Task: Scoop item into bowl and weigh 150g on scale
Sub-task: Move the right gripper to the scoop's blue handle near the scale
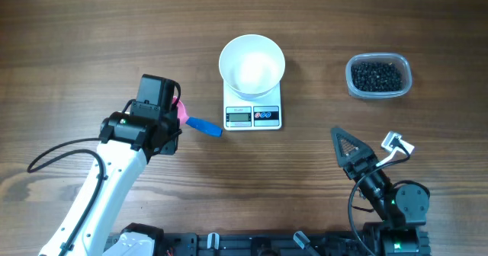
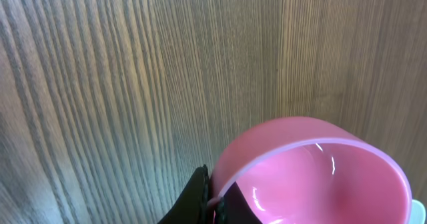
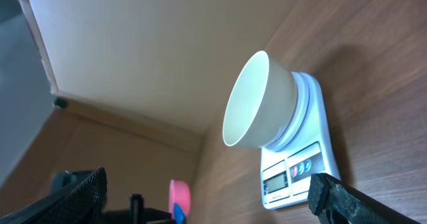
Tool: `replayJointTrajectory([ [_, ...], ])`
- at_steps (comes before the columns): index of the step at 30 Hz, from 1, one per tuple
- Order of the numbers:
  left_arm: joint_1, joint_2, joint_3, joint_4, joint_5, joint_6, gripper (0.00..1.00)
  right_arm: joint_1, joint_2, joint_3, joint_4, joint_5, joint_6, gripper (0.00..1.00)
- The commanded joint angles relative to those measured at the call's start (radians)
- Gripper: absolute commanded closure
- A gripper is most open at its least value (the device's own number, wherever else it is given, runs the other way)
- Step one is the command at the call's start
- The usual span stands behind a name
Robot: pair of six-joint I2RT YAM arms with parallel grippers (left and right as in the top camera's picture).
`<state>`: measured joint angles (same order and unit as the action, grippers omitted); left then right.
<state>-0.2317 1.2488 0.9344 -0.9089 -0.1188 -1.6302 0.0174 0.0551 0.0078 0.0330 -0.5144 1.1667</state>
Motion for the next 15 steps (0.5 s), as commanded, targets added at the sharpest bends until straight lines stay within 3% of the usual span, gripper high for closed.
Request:
replayJointTrajectory([
  [1,0.006,-0.013,0.018,0.003,-0.026,-0.032,0.96,0.005,0.008,0.021,0.01,-0.069,-0.105,0.0],
  [6,0.006,-0.013,0.018,0.013,-0.024,-0.032,0.96,0.005,0.179,0.115,0.004,-0.158,-0.132,0.01],
  [11,0.006,-0.013,0.018,0.014,0.021,-0.133,0.96,0.005,0.515,0.314,-0.029,-0.323,-0.26,0.01],
  [15,0.006,-0.013,0.018,0.014,0.063,-0.133,0.96,0.042,0.772,0.458,-0.061,-0.434,-0.311,0.0],
])
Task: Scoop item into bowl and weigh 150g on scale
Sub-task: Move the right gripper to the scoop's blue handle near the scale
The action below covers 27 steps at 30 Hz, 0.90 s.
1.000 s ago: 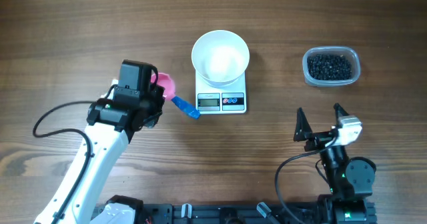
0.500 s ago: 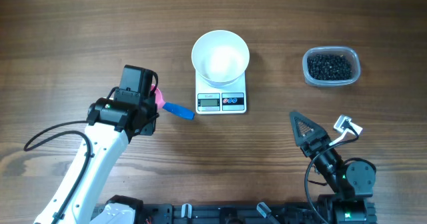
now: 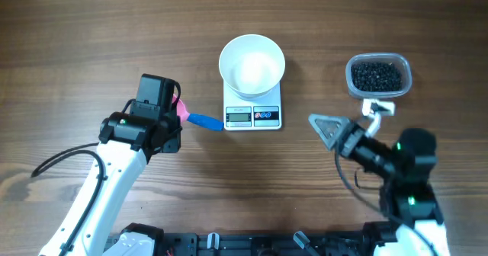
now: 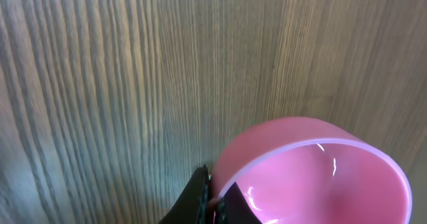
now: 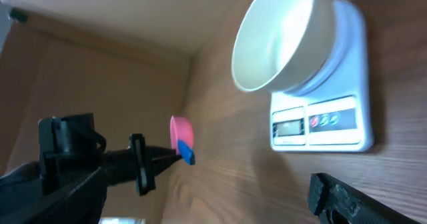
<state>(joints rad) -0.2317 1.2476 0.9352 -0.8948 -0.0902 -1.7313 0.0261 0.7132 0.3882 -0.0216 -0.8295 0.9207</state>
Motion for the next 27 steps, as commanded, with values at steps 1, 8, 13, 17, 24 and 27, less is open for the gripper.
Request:
replayJointTrajectory([
  [1,0.005,-0.011,0.017,0.0,0.041,-0.032,0.96,0.068,0.174,0.108,-0.005,-0.133,-0.074,0.0],
  [8,0.005,-0.011,0.017,0.015,0.171,-0.039,0.96,0.333,0.364,0.145,0.232,-0.075,-0.082,0.0],
  [13,0.002,-0.011,0.017,0.031,0.239,-0.039,0.96,0.427,0.444,0.145,0.343,0.081,-0.001,0.0],
  [17,-0.039,-0.011,0.017,0.058,0.239,-0.039,0.96,0.505,0.499,0.145,0.362,0.233,0.04,0.01],
  [24,-0.132,-0.004,0.017,0.108,0.204,-0.04,0.96,0.592,0.529,0.145,0.455,0.356,0.121,0.23],
  [27,-0.172,-0.004,0.017,0.121,0.194,-0.102,0.96,0.599,0.529,0.145,0.455,0.372,0.154,0.32],
])
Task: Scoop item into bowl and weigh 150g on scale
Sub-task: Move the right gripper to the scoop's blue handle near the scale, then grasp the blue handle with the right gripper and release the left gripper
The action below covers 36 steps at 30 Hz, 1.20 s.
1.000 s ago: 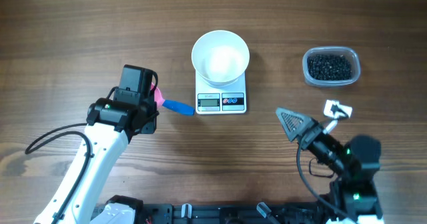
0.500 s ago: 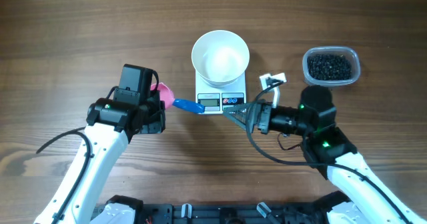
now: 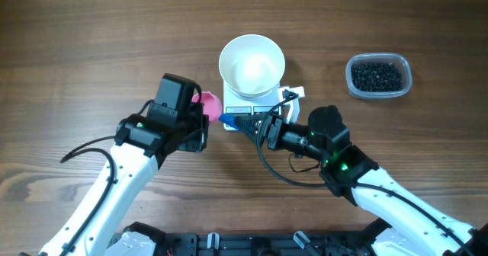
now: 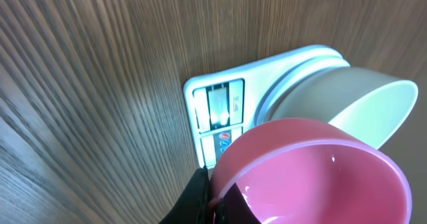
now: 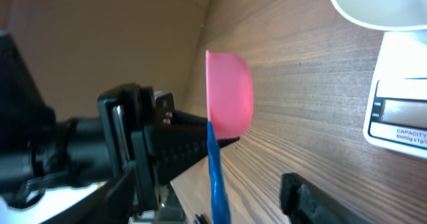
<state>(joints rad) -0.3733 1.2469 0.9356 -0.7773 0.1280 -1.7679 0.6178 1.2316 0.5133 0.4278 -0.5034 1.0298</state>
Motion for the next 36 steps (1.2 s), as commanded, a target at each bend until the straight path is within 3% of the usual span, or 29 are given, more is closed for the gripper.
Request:
replayJointTrajectory([
  [1,-0.04,-0.003,0.017,0.004,-0.031,-0.074,0.96,0.008,0.01,0.019,0.006,0.044,0.057,0.34],
  [10,-0.116,-0.003,0.017,0.008,-0.078,-0.153,0.96,0.008,0.01,0.019,0.005,0.045,0.081,0.52],
  [36,-0.153,-0.001,0.017,0.056,-0.097,-0.148,0.96,0.008,0.01,0.019,0.005,0.024,0.106,0.75],
])
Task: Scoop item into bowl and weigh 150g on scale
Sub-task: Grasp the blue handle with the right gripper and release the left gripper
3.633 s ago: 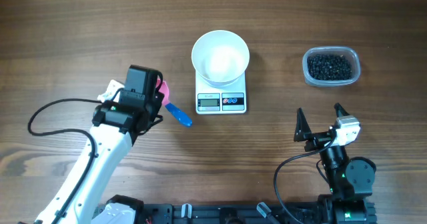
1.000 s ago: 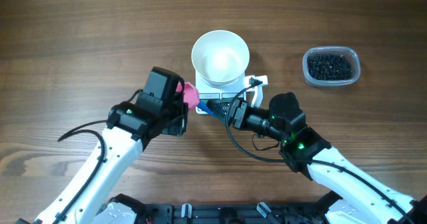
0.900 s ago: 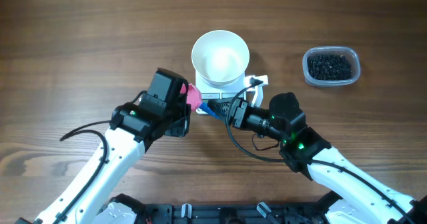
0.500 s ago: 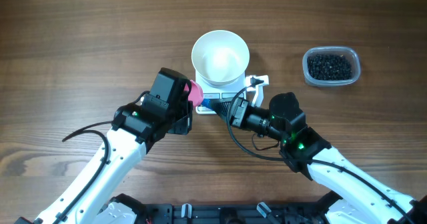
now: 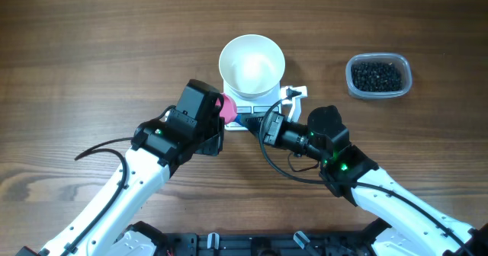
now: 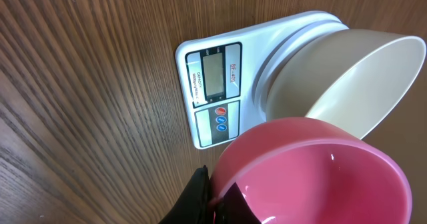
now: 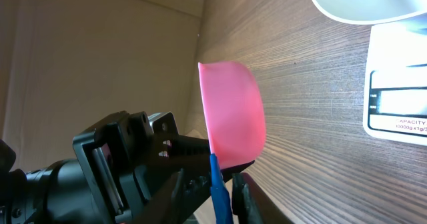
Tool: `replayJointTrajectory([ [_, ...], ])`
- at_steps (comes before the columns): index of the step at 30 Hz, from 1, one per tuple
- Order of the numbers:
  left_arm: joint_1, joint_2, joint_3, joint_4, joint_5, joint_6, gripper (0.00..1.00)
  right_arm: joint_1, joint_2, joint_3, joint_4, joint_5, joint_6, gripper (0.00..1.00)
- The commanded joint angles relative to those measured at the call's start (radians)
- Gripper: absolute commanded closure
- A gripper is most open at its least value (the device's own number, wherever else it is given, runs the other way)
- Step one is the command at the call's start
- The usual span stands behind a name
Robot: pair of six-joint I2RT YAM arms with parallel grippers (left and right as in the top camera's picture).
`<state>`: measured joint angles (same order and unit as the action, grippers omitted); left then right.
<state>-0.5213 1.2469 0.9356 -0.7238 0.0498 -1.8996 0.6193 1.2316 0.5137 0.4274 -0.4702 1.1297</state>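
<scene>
A pink scoop (image 5: 228, 107) with a blue handle (image 7: 219, 192) hangs just left of the white scale (image 5: 263, 107). My left gripper (image 5: 221, 119) is shut on the rim of the scoop's cup (image 6: 313, 174). From the other side my right gripper (image 7: 212, 179) is open, with one finger on each side of the blue handle and small gaps still showing. The empty white bowl (image 5: 252, 64) stands on the scale. The scoop is empty. A clear tub of black beans (image 5: 379, 76) sits at the far right.
The scale's display and buttons (image 6: 217, 91) face the near side, under the scoop. Both arms meet at the table's middle, and the right arm's cable (image 5: 278, 168) loops below them. Bare wood lies to the left and at the back.
My left gripper has carried the scoop a little to the right, closer to the scale. My right gripper's fingers have narrowed from wide open and now flank the blue handle.
At first my left gripper held the scoop left of the scale while my right gripper stood open at the near right. The right arm then stood further left. Later both grippers met by the scale, and now the right fingers bracket the handle.
</scene>
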Motion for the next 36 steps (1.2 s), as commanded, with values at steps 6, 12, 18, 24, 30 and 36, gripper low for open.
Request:
replayJointTrajectory([
  [6,-0.005,-0.001,0.016,0.003,-0.018,-0.016,0.96,0.006,0.01,0.019,0.006,-0.024,0.006,0.81],
  [12,-0.005,-0.001,0.016,0.003,-0.018,-0.016,0.96,0.006,0.01,0.019,0.006,-0.032,0.006,0.86],
  [18,-0.005,-0.001,0.016,0.003,-0.018,-0.016,0.96,0.006,0.01,0.019,0.005,-0.034,0.006,0.95],
  [24,-0.005,-0.001,0.016,0.003,-0.018,-0.016,0.96,0.006,0.01,0.019,0.005,-0.034,-0.004,0.95],
  [30,-0.005,-0.001,0.016,0.003,-0.018,-0.016,0.96,0.006,0.01,0.019,0.002,-0.056,-0.009,0.94],
  [36,-0.005,-0.001,0.016,0.003,-0.018,-0.016,0.96,0.006,0.01,0.019,0.003,-0.087,-0.033,0.87],
])
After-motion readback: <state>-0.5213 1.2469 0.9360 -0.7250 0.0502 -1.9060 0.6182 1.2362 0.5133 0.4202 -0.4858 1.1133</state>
